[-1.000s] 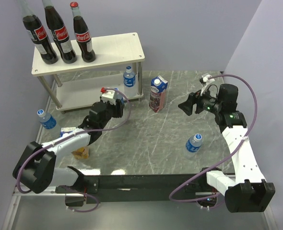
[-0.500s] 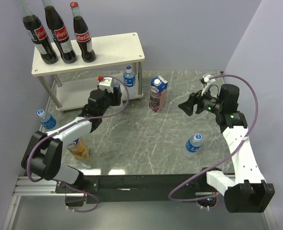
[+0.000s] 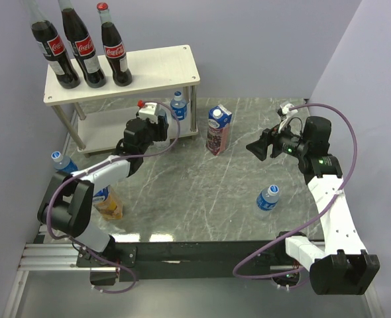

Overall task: Place and organize the beverage onto the shelf
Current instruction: Place the drink on the shelf.

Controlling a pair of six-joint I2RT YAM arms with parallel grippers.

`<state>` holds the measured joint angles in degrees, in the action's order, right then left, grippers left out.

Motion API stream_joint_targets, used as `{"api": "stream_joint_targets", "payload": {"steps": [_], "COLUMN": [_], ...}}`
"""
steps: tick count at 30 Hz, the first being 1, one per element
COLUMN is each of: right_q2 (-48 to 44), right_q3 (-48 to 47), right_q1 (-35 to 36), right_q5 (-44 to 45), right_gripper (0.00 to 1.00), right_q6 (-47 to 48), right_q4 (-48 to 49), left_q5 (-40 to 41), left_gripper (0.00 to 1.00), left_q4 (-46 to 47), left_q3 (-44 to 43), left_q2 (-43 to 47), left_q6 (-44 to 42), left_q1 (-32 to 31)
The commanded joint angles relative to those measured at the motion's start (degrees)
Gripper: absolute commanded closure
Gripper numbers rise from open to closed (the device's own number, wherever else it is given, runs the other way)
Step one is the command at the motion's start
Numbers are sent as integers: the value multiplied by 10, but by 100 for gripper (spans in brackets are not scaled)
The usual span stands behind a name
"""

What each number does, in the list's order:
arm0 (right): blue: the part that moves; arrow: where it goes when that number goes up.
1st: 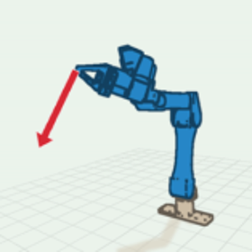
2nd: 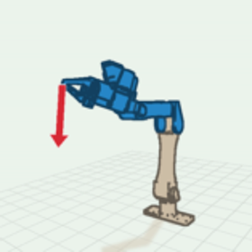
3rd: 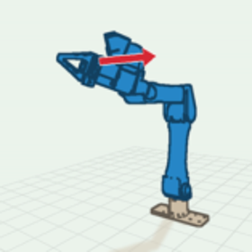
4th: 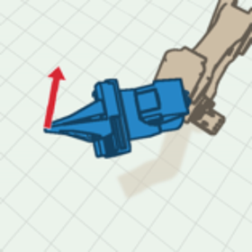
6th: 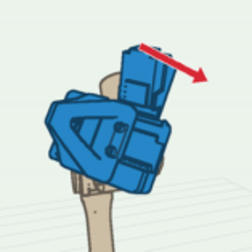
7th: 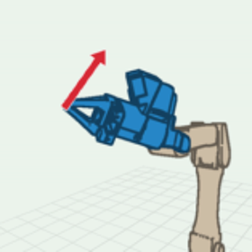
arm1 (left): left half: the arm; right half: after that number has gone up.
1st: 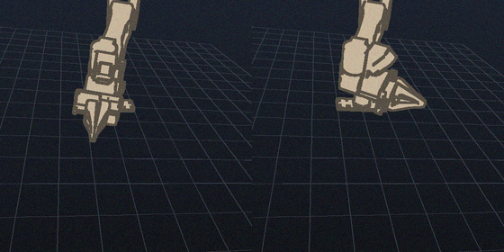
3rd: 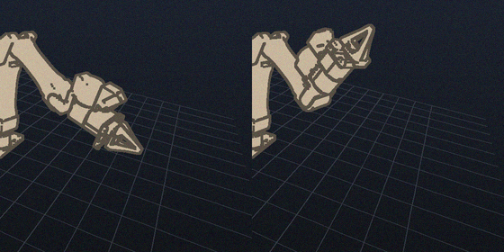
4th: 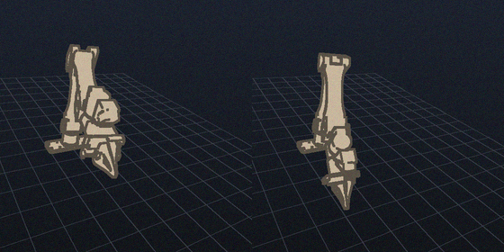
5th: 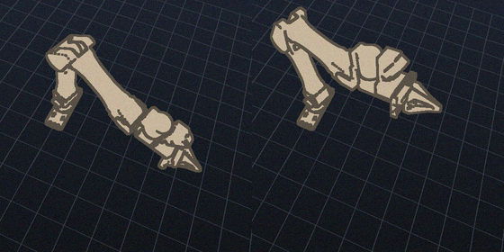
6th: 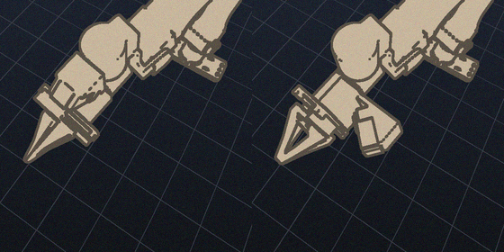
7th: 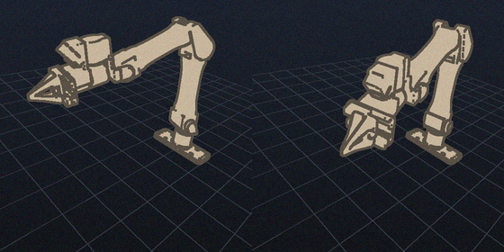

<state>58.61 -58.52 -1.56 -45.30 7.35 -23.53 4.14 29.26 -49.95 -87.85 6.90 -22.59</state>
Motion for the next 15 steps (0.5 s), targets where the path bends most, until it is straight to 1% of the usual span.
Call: {"api": "stream_joint_targets", "payload": {"steps": [1,15], "right_q2": [-13,-12], "right_q3": [2,2], "right_q1": [-6,-5], "right_q5": [-12,-18], "right_gripper": [21,21], "right_q6": [8,12], "right_q4": [20,18], "left_q5": [-9,-2], "left_gripper": [100,100], "left_q4": [138,174], "left_q3": [-52,-73], "left_q2": [11,-31], "left_q6": [-7,-27], "left_q1": [8,19]}}
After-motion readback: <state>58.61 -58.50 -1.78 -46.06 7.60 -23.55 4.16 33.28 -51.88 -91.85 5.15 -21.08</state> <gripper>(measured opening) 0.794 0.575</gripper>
